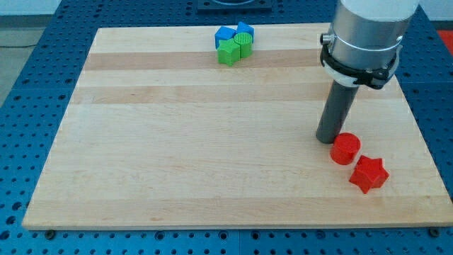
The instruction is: Push red circle closer to the red star
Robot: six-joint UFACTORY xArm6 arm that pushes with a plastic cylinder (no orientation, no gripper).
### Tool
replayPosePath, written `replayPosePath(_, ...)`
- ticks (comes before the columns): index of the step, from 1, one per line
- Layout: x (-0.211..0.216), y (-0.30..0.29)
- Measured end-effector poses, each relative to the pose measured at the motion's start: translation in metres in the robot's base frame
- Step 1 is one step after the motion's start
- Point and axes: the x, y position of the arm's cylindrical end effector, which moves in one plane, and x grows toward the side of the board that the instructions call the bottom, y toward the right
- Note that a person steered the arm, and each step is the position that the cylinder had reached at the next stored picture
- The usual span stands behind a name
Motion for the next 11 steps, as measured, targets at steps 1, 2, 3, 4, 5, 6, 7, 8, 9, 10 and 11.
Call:
replayPosePath(1,0.008,0.000)
replayPosePath(2,0.017,0.002)
replayPosePath(3,0.025,0.005)
replayPosePath(4,0.033,0.007)
replayPosePath(5,0.030,0.002)
replayPosePath(6,-0.004,-0.029)
replayPosePath(7,-0.062,-0.039)
replayPosePath(8,-0.124,-0.040)
replayPosePath(9,-0.177,-0.023)
replayPosePath(10,-0.194,0.028)
replayPosePath(11,-0.192,0.065)
